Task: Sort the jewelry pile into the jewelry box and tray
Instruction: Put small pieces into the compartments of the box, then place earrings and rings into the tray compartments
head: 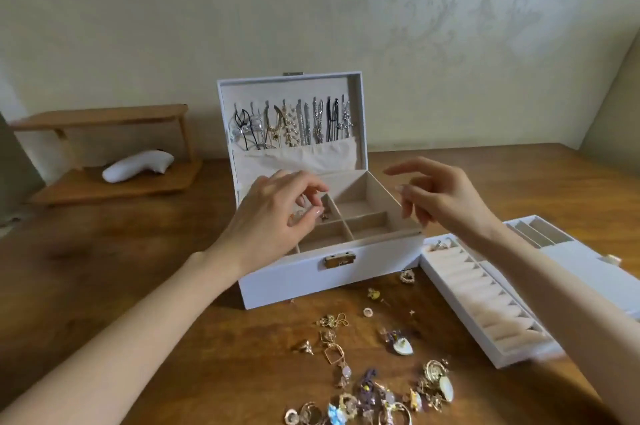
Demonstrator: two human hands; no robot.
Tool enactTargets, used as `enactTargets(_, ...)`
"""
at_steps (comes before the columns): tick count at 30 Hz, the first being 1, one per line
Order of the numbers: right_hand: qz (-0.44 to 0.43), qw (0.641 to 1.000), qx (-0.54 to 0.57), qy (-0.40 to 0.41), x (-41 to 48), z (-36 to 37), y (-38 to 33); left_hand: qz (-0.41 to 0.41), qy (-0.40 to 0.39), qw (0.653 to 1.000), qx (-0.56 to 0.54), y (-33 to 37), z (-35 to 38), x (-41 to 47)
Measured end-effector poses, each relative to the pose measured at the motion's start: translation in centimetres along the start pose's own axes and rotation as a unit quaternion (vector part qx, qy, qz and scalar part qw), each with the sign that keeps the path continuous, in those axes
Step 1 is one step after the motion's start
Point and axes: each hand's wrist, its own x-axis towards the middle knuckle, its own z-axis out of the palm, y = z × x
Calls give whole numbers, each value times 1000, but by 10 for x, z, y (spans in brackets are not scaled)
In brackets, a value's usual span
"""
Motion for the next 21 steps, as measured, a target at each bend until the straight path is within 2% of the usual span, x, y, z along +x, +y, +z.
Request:
enactTargets(3,0,1000,14,11,-22,-4,8,1,-30,999,-31,12,15,-4)
enactTargets(8,3,999,-7,31,-29,-9,21,16,-29,999,22,-3,14,-27)
enactTargets(12,5,998,-31,54,-29,-15,27,23,-75,995,62,-12,8,-32)
enactTargets(21,-12,994,-111,15,-32,-12,26,63,-111,988,82,-16,7,-36)
